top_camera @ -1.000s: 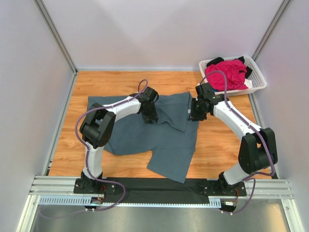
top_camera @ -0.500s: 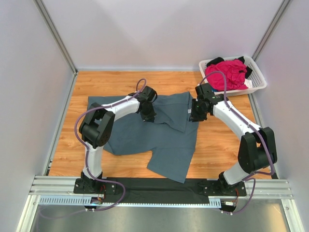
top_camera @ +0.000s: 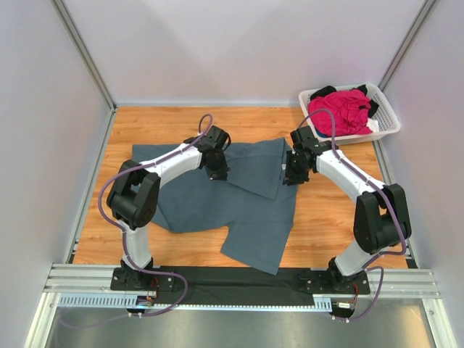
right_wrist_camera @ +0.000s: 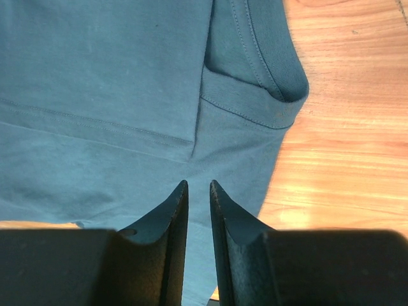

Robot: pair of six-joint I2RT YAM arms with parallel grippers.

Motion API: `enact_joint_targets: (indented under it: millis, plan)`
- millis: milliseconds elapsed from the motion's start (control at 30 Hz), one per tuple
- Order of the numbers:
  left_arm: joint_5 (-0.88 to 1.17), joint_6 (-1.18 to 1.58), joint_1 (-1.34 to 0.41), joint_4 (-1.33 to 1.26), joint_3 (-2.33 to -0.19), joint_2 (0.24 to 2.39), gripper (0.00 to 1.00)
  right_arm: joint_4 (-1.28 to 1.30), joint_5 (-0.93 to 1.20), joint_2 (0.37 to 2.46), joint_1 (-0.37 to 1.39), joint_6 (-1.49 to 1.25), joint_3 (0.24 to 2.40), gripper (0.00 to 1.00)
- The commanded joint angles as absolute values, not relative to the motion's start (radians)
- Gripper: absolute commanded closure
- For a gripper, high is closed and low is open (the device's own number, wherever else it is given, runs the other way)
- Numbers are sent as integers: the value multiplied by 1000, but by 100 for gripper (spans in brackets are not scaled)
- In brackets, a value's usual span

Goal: Fold and stack the t-shirts
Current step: Fold the tshirt

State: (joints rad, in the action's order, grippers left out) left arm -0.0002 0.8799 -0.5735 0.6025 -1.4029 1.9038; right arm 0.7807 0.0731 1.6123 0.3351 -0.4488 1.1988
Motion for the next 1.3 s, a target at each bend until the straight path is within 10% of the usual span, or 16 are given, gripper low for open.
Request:
enact_joint_targets:
  millis: [0,100,233,333,700,1267]
  plan:
    - [15,861,-571,617,-1394,1898,100,772,87,1629,333,-453,1233,79]
    - [11,854,-569,630,-1391,1894,99,770,90,1638,333,-454,1230,78]
    - [21,807,-565,667,-1419,1876,54,790,94,1649,333,-445,1265,73]
    - [55,761,-519,725,-1477,1829,40,814,89,1649,333,-439,1322,70]
    - [12,690,18,892,-1227,1407,38,729,143,1565,337,-512,1286,61]
    - [-195,727,-32,885,-1058,1494,42,698,91,1376,339,-615,908,60]
